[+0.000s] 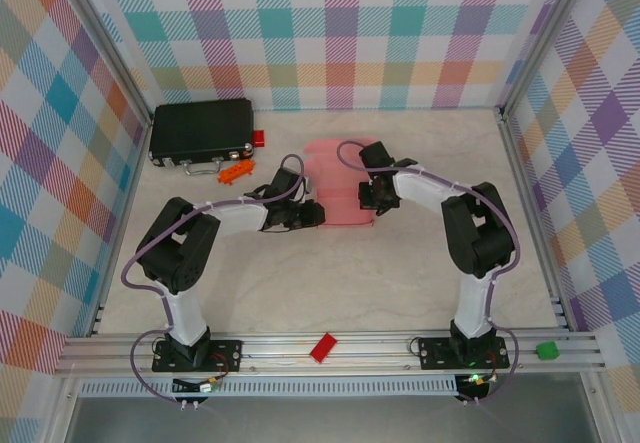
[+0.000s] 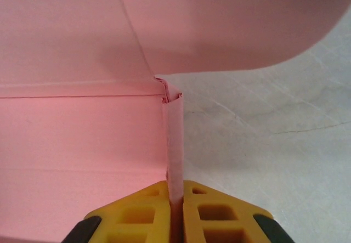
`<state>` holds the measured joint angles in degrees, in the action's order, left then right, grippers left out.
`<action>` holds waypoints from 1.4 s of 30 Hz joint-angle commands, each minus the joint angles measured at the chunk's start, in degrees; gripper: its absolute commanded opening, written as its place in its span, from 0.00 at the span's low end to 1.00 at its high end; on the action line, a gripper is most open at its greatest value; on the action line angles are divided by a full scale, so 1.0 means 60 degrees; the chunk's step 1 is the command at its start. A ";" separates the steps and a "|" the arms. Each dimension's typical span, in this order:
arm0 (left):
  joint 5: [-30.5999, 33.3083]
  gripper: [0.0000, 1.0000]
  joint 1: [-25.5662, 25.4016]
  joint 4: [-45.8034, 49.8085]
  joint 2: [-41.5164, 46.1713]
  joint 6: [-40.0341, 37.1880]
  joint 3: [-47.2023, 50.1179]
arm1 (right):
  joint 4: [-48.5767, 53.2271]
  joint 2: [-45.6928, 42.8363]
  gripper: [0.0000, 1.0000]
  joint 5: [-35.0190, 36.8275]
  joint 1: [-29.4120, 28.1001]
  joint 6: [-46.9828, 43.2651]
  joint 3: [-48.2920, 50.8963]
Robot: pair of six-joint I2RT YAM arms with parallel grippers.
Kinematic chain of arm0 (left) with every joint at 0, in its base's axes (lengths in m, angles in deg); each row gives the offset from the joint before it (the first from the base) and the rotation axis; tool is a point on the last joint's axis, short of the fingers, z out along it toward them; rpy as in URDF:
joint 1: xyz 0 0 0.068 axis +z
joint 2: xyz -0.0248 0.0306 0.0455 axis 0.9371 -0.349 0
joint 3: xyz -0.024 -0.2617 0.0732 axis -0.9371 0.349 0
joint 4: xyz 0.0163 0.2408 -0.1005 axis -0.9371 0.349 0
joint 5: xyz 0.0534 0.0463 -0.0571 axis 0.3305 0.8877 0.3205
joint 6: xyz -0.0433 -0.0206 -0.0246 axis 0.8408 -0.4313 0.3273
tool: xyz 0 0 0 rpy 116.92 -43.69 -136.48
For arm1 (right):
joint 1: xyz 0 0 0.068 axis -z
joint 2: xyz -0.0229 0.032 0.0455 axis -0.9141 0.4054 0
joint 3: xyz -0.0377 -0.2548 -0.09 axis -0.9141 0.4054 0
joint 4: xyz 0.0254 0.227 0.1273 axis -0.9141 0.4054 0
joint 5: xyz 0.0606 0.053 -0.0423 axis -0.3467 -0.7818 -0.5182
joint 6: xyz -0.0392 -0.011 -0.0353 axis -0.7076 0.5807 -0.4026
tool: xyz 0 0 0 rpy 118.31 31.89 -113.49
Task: Fold the paper box
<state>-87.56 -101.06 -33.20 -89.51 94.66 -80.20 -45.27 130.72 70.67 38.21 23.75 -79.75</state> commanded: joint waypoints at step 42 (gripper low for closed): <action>-0.0156 0.27 -0.0187 -0.0144 -0.0183 0.0074 0.0158 | 0.1205 0.0368 0.31 0.0288 -0.0239 0.0161 -0.0911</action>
<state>-87.89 -101.67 -34.44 -89.97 94.68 -80.20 -39.43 135.55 74.43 37.00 23.25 -84.52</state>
